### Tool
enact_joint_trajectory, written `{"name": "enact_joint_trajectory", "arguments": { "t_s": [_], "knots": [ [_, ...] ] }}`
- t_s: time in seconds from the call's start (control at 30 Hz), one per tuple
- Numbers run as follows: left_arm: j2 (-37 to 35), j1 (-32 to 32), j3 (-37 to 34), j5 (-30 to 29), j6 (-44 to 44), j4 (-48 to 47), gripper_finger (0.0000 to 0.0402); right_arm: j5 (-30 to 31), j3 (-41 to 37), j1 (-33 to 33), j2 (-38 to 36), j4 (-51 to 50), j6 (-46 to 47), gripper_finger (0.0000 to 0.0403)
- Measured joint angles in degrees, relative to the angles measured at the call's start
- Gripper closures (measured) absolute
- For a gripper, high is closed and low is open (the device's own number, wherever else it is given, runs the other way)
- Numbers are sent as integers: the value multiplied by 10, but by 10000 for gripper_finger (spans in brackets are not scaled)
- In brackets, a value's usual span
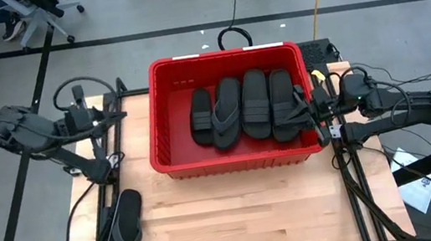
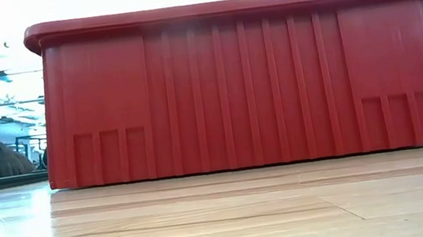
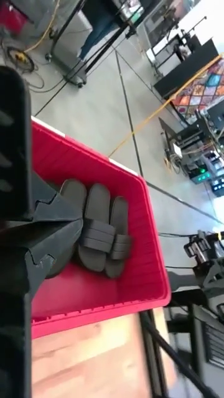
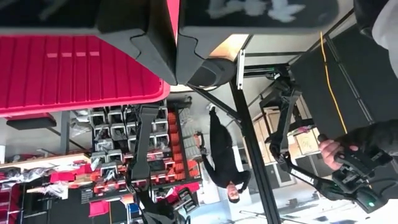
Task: Pick and place slides into bin
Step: Put the black slipper into the red bin
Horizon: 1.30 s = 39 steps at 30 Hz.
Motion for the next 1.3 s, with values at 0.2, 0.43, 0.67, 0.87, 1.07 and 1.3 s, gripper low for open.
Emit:
{"name": "enact_joint_trajectory", "arguments": {
  "t_s": [0.2, 0.43, 0.67, 0.87, 1.07, 1.3],
  "knots": [
    [61, -22, 76, -22, 20, -40, 401, -1, 0, 0, 2, 2, 4, 403],
    [119, -50, 126, -20, 45, -41, 401, 0, 0, 0, 2, 2, 4, 403],
    [121, -60, 125, -26, 13, -47, 401, 0, 0, 0, 2, 2, 4, 403],
    [122, -60, 125, -26, 5, -47, 401, 0, 0, 0, 2, 2, 4, 403],
    [122, -60, 125, -23, -2, -50, 401, -1, 0, 0, 2, 2, 6, 403],
    [122, -60, 125, -17, -3, -50, 401, -1, 0, 0, 2, 2, 6, 403]
  ]
}}
